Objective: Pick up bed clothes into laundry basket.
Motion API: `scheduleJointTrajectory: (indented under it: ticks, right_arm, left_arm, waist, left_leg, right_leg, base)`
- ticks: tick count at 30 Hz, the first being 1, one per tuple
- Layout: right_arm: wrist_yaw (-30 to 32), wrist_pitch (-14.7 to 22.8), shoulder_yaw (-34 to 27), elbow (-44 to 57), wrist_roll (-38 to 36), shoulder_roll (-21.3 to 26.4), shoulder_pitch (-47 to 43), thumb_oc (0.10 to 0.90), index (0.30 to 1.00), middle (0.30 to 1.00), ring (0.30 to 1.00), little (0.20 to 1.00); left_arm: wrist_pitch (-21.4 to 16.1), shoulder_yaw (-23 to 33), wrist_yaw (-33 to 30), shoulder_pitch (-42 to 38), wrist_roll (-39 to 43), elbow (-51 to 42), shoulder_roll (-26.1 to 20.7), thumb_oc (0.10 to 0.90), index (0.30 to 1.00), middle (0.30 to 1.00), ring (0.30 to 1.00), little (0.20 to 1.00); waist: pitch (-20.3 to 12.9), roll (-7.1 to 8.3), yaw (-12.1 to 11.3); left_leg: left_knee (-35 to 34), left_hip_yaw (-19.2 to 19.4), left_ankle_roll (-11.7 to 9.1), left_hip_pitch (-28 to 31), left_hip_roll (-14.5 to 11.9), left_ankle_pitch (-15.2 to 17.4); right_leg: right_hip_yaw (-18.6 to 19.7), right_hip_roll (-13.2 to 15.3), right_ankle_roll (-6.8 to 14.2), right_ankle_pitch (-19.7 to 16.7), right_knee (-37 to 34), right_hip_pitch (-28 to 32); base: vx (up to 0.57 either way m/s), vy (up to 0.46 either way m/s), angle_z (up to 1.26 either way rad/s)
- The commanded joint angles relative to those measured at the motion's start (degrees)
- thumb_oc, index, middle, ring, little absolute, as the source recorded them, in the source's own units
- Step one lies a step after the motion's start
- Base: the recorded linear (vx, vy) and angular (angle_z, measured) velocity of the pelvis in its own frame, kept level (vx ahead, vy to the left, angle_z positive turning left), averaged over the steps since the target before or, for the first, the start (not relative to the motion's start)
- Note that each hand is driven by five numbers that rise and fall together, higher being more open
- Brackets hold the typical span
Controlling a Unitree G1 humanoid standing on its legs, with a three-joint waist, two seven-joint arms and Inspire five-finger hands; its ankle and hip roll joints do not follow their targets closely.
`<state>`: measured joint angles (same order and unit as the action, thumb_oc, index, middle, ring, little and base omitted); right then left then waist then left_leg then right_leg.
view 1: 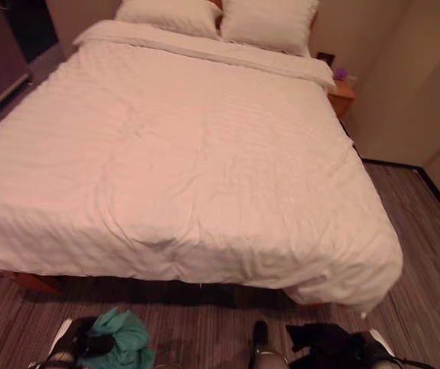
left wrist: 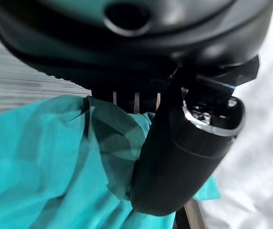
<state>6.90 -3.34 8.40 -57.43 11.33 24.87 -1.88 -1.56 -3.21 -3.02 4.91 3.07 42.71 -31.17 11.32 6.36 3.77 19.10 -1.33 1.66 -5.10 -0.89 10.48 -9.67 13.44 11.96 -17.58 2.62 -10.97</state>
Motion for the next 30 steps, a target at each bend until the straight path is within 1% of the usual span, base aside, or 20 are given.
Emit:
scheduleJointTrajectory:
  ticks: [1, 4, 5, 6, 7, 8, 10, 13, 14, 16, 18, 21, 22, 23, 24, 25, 26, 27, 28, 30]
  right_arm:
    - [5.6, 2.01, -0.44, 5.57, 2.76, 7.78, -8.65, 0.4, 0.3, 0.3, 0.3, 0.3]
    - [6.45, 2.42, 0.83, 6.41, 3.54, 5.77, -8.04, 0.4, 0.3, 0.3, 0.3, 0.3]
    - [6.47, 2.41, 0.81, 6.45, 3.57, 5.77, -7.91, 0.4, 0.3, 0.3, 0.3, 0.3]
    - [6.64, 2.43, 0.92, 6.26, 3.8, 4.79, -7.24, 0.4, 0.3, 0.3, 0.3, 0.3]
    - [3.39, 4.42, -2.54, 8.47, 2.49, 8.64, -1.01, 0.4, 0.3, 0.3, 0.3, 0.3]
    - [4.33, 3.52, -2.91, 14.46, 3.26, 9.93, -1.91, 0.4, 0.3, 0.3, 0.3, 0.3]
    - [3.89, 4.3, -3.86, 24.27, 5.24, 8.48, 0.83, 0.4, 0.3, 0.3, 0.3, 0.3]
    - [4.1, 4.73, -3.07, 23.77, 5.15, 6.97, 1.15, 0.4, 0.3, 0.3, 0.3, 0.3]
    - [3.94, 4.77, -2.02, 21.93, 4.15, 5.89, 0.52, 0.4, 0.3, 0.3, 0.3, 0.3]
    - [3.9, 4.84, -1.52, 21.14, 3.51, 5.47, 0.28, 0.4, 0.3, 0.3, 0.3, 0.3]
    - [3.93, 5.49, -1.16, 20.74, 1.89, 5.0, 0.66, 0.4, 0.3, 0.3, 0.3, 0.3]
    - [4.09, 5.92, -0.55, 21.32, 1.07, 4.79, 0.71, 0.4, 0.3, 0.3, 0.3, 0.3]
    - [4.31, 6.24, 0.07, 21.78, 0.6, 4.73, 0.29, 0.4, 0.3, 0.3, 0.3, 0.3]
    - [4.79, 6.75, 1.53, 21.41, -0.26, 4.85, -1.03, 0.4, 0.3, 0.3, 0.3, 0.3]
    - [4.8, 6.77, 1.5, 21.36, -0.27, 4.85, -1.09, 0.4, 0.3, 0.3, 0.3, 0.3]
    - [4.94, 7.03, 3.09, 20.74, -0.62, 4.5, -2.77, 0.4, 0.3, 0.3, 0.3, 0.3]
    - [4.95, 7.05, 3.07, 20.7, -0.62, 4.49, -2.82, 0.4, 0.3, 0.3, 0.3, 0.3]
    - [5.0, 7.37, 4.39, 19.78, -0.03, 4.5, -4.65, 0.4, 0.3, 0.3, 0.3, 0.3]
    - [5.01, 7.39, 4.37, 19.74, -0.03, 4.52, -4.72, 0.4, 0.3, 0.3, 0.3, 0.3]
    - [5.1, 7.6, 4.91, 19.14, 0.21, 4.92, -5.45, 0.4, 0.3, 0.3, 0.3, 0.3]
  left_arm:
    - [-4.94, -1.24, -2.74, -3.62, -5.17, -5.88, 1.53, 0.4, 0.3, 0.3, 0.3, 0.3]
    - [-4.59, -3.1, -3.41, -4.07, -5.34, -2.22, 4.58, 0.4, 0.3, 0.3, 0.3, 0.3]
    - [-4.65, -3.19, -3.47, -4.07, -5.36, -2.11, 4.63, 0.4, 0.3, 0.3, 0.3, 0.3]
    - [-4.61, -3.29, -3.73, -4.01, -5.38, -1.99, 5.23, 0.4, 0.3, 0.3, 0.3, 0.3]
    - [-4.73, -2.19, -3.64, -3.78, -5.04, -1.15, 5.33, 0.4, 0.3, 0.3, 0.3, 0.3]
    - [-4.9, -1.7, -3.02, -3.77, -4.7, -2.32, 4.84, 0.4, 0.3, 0.3, 0.3, 0.3]
    - [-4.69, 0.03, -3.64, -3.1, -4.5, -1.7, 5.11, 0.4, 0.3, 0.3, 0.3, 0.3]
    - [-5.3, 0.95, -4.56, -2.13, -3.27, -2.66, 5.43, 0.4, 0.3, 0.3, 0.3, 0.3]
    - [-5.87, 1.27, -4.79, -1.85, -2.2, -3.33, 5.85, 0.4, 0.3, 0.3, 0.3, 0.3]
    - [-6.06, 1.32, -4.98, -1.82, -2.19, -3.07, 6.07, 0.4, 0.3, 0.3, 0.3, 0.3]
    - [-6.69, 0.73, -5.53, -2.29, -1.1, -3.07, 7.3, 0.4, 0.3, 0.3, 0.3, 0.3]
    - [-7.04, -0.33, -5.77, -3.95, 0.28, -2.91, 8.72, 0.4, 0.3, 0.3, 0.3, 0.3]
    - [-7.27, -1.41, -6.23, -5.09, 0.73, -2.92, 9.33, 0.4, 0.3, 0.3, 0.3, 0.3]
    - [-7.73, -3.73, -6.91, -7.25, 1.5, -3.78, 10.3, 0.4, 0.3, 0.3, 0.3, 0.3]
    - [-7.76, -3.76, -6.93, -7.34, 1.52, -3.72, 10.31, 0.4, 0.3, 0.3, 0.3, 0.3]
    - [-8.15, -5.86, -6.98, -8.23, 1.78, -4.11, 11.0, 0.4, 0.3, 0.3, 0.3, 0.3]
    - [-8.17, -5.87, -6.99, -8.3, 1.79, -4.09, 11.0, 0.4, 0.3, 0.3, 0.3, 0.3]
    - [-8.35, -7.78, -7.44, -8.71, 0.98, -4.51, 11.82, 0.4, 0.3, 0.3, 0.3, 0.3]
    - [-8.35, -7.78, -7.45, -8.78, 0.97, -4.5, 11.84, 0.4, 0.3, 0.3, 0.3, 0.3]
    - [-8.73, -8.09, -8.0, -8.71, 1.92, -5.06, 12.34, 0.4, 0.3, 0.3, 0.3, 0.3]
  waist:
    - [1.09, -4.56, -1.54]
    - [-1.6, -5.14, -3.74]
    - [-1.63, -5.14, -3.92]
    - [-2.17, -5.35, -4.65]
    - [-2.67, -4.95, -4.53]
    - [-3.03, -4.65, -4.96]
    - [-3.74, -4.3, -5.65]
    - [-4.83, -3.81, -6.68]
    - [-5.16, -3.47, -6.8]
    - [-5.3, -3.55, -6.64]
    - [-5.37, -4.1, -5.51]
    - [-4.56, -4.45, -4.59]
    - [-3.66, -4.38, -4.31]
    - [-1.87, -4.34, -5.14]
    - [-1.85, -4.41, -5.04]
    - [-1.36, -4.07, -6.43]
    - [-1.41, -4.02, -6.4]
    - [-1.21, -4.51, -7.78]
    - [-1.24, -4.5, -7.76]
    - [-1.55, -5.27, -8.57]
  left_leg:
    - [-24.1, 3.16, -3.31, 16.28, -1.21, -4.95]
    - [-23.66, 9.44, -2.52, 12.13, -1.44, -7.93]
    - [-23.62, 9.59, -2.53, 12.28, -1.41, -7.73]
    - [-23.29, 11.63, -2.36, 11.46, -1.69, -8.04]
    - [-23.13, 14.52, -2.25, 10.14, -2.11, -9.05]
    - [-22.69, 17.53, -2.26, 9.09, -2.76, -9.64]
    - [-22.29, 23.46, -2.07, 7.77, -3.67, -10.69]
    - [-22.67, 29.21, -2.55, 7.32, -5.0, -11.05]
    - [-22.62, 31.09, -3.24, 7.51, -5.69, -11.98]
    - [-22.79, 31.68, -3.85, 8.06, -6.36, -12.3]
    - [-21.49, 33.04, -5.36, 7.84, -8.19, -13.25]
    - [-16.39, 33.53, -7.1, 5.77, -10.91, -13.43]
    - [-13.16, 32.85, -8.18, 4.42, -12.53, -13.84]
    - [-8.9, 27.33, -9.97, 1.03, -13.99, -17.03]
    - [-8.69, 27.13, -10.03, 0.85, -14.1, -16.98]
    - [-11.77, 15.44, -9.97, 1.48, -10.52, -13.77]
    - [-11.92, 15.44, -9.84, 1.35, -10.41, -14.02]
    - [-15.94, 3.89, -9.58, 2.67, -7.42, -11.63]
    - [-16.07, 3.88, -9.52, 2.54, -7.36, -11.91]
    - [-18.35, -2.81, -9.53, 2.0, -6.5, -12.3]
  right_leg:
    - [-1.22, 2.65, 1.41, 5.76, 1.9, 1.93]
    - [-5.55, 6.26, -0.16, 9.73, 6.82, 8.86]
    - [-5.37, 6.3, -0.09, 9.99, 7.06, 8.81]
    - [-7.24, 7.33, -0.06, 10.75, 8.28, 10.75]
    - [-8.61, 8.18, -0.13, 10.62, 9.01, 11.79]
    - [-11.94, 9.34, 0.08, 10.92, 10.21, 13.77]
    - [-16.91, 11.26, 0.66, 9.88, 11.62, 16.45]
    - [-20.37, 11.69, 2.59, 9.1, 11.5, 19.25]
    - [-19.58, 9.48, 2.43, 11.29, 7.37, 19.74]
    - [-18.44, 7.62, 2.07, 13.06, 4.3, 20.09]
    - [-16.38, 3.34, 0.75, 16.35, -3.32, 20.82]
    - [-15.15, 0.82, -0.4, 17.11, -6.81, 21.59]
    - [-14.31, 0.11, -1.06, 17.68, -7.08, 21.4]
    - [-13.18, -0.89, -2.34, 17.07, -7.5, 20.15]
    - [-13.31, -0.99, -2.38, 17.11, -7.5, 20.16]
    - [-10.56, -1.06, -2.38, 16.72, -7.61, 19.09]
    - [-10.6, -0.97, -2.36, 16.53, -7.62, 18.91]
    - [-6.52, -2.06, -2.37, 16.89, -7.62, 18.27]
    - [-6.53, -2.01, -2.37, 16.71, -7.62, 18.1]
    - [-3.21, -3.0, -2.31, 17.26, -7.62, 17.58]
  base:
    - [-0.32, 0.042, -0.75]
    - [-0.33, 0.013, -1.03]
    - [-0.27, -0.005, -1.32]
    - [-0.22, -0.022, -1.46]
    - [-0.34, -0.072, -1.2]
    - [-0.36, -0.074, -1.17]
    - [-0.31, -0.078, -1.29]
    - [-0.21, -0.17, -2.7]
    - [-0.15, -0.209, -1.71]
    - [-0.04, -0.22, -1.4]
    - [-0.05, -0.328, -0.8]
    - [-0.06, -0.272, -0.85]
    - [-0.16, -0.201, -0.41]
    - [-0.16, -0.193, -0.33]
    - [-0.14, -0.174, -0.81]
    - [-0.02, -0.064, -0.87]
    - [0.06, -0.091, -1.45]
    - [0.06, -0.023, -1.17]
    - [0.13, -0.031, -1.02]
    - [0.14, 0.029, -1.0]
